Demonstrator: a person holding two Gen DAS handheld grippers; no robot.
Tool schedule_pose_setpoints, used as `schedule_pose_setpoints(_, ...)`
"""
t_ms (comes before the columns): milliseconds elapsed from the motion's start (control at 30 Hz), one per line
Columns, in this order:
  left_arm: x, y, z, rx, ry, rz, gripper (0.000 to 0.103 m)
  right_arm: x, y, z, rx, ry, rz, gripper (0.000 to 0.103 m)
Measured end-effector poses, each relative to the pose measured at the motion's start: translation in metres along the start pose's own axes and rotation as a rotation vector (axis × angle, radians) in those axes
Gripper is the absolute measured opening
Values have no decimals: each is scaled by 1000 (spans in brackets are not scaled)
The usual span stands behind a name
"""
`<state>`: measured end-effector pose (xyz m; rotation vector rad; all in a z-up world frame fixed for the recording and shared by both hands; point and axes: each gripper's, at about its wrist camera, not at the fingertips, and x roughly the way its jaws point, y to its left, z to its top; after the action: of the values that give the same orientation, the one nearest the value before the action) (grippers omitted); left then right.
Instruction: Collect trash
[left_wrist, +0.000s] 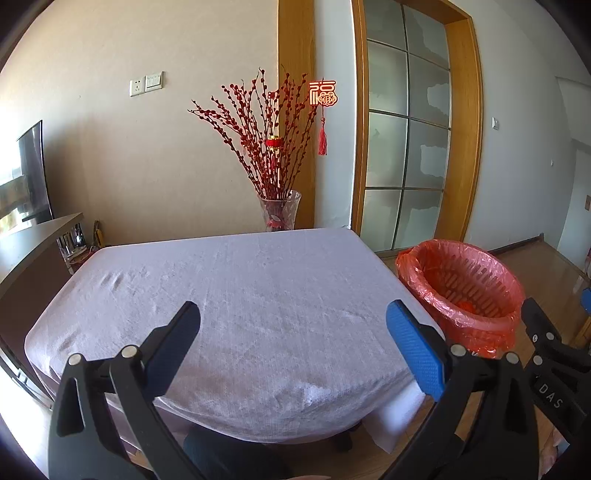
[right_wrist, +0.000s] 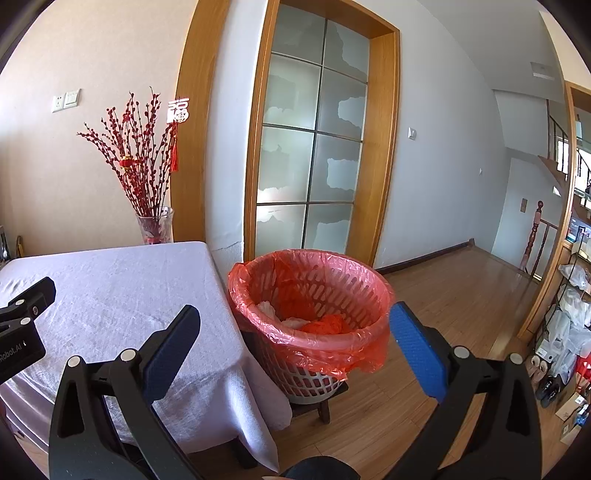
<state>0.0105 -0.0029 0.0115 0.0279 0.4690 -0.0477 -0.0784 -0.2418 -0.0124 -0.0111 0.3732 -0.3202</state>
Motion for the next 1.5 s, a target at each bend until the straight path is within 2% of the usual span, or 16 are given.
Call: schedule_pose_setpoints(1500,10,0,-8,-9,29,1,99,9,5,-6,2,22,3,101)
